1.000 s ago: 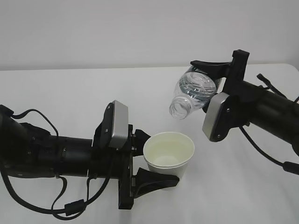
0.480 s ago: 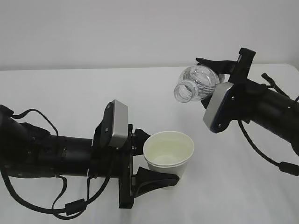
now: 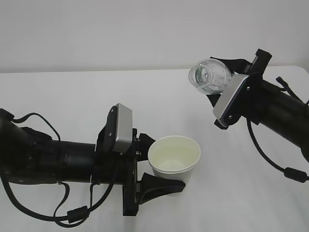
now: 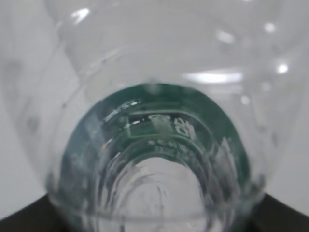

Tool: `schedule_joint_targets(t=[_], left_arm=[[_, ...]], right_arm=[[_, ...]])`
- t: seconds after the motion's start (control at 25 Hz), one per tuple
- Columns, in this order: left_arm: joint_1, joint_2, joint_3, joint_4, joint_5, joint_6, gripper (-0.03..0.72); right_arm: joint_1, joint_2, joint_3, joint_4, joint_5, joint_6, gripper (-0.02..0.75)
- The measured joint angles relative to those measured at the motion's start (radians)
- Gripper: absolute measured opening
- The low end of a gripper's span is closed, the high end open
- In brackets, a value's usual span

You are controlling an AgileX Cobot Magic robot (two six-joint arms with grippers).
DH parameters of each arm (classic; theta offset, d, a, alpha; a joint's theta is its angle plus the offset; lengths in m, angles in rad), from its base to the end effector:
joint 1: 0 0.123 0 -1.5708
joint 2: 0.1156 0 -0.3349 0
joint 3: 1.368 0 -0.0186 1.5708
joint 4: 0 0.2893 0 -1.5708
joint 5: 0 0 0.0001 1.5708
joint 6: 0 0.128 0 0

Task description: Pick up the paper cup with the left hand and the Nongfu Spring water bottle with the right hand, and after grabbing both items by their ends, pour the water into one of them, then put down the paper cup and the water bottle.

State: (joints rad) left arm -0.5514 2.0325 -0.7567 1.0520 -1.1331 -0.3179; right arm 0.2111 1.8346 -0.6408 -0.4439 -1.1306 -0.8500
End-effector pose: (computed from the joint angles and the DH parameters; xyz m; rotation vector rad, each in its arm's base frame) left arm 0.2722 -0.2856 0.1131 1.3212 1.4010 -1.0264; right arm 0.3691 0.1299 0.1817 -1.1745 1.0810 -0.3379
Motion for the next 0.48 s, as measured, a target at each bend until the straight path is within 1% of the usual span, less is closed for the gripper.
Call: schedule_joint_targets(t=[0.2,0.48], left_arm=[[0.000,0.000,0.000,-0.001,0.000,0.000,0.481],[0.000,0.000,0.000,-0.001,0.002,0.000,0.481]], right_arm=[[0.000,0.000,0.020,0.041,0.000,0.019,0.428],[0.000,0.000,0.049,0.120,0.000,0.116,0.428]])
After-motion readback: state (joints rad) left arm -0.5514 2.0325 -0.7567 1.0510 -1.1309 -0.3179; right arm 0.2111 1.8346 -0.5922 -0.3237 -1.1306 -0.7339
